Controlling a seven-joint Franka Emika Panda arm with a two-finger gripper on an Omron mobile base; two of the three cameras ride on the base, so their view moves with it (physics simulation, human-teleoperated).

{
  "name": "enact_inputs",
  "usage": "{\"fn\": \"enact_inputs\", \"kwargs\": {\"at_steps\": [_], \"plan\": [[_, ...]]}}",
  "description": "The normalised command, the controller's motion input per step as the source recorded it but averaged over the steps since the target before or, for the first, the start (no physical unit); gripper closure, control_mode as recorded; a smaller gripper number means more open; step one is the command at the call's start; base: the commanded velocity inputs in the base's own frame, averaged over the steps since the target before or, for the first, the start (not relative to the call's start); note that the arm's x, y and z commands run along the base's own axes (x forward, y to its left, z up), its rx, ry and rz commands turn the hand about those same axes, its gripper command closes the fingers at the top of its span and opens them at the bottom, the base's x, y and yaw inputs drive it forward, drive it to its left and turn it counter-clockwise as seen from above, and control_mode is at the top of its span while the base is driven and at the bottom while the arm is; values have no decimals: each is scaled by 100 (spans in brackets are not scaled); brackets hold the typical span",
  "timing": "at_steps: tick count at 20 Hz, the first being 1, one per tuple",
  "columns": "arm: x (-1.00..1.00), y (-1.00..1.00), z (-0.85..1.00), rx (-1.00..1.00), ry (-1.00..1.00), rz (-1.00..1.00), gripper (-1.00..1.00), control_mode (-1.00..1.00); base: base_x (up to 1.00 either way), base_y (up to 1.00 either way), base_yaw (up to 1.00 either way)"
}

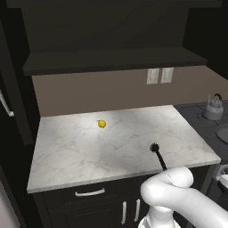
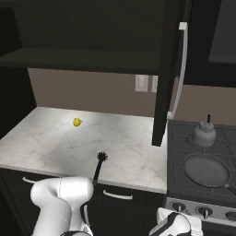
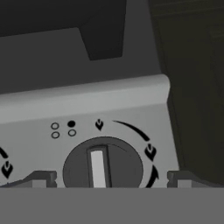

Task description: Pick the pan from the cabinet and place it on the stove. Then turn on the stove burner for the pan.

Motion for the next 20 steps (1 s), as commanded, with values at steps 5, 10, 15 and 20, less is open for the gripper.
{"fn": "enact_inputs", "kwargs": {"at_steps": [5, 10, 15, 20], "plan": [[4, 0, -7, 0, 0, 0, -100, -100, 0, 0, 0], [3, 0, -4, 0, 0, 0, 100, -100, 0, 0, 0], [2, 0, 0, 0, 0, 0, 100, -100, 0, 0, 0], [0, 0, 0, -1, 0, 0, 100, -100, 0, 0, 0]]}}
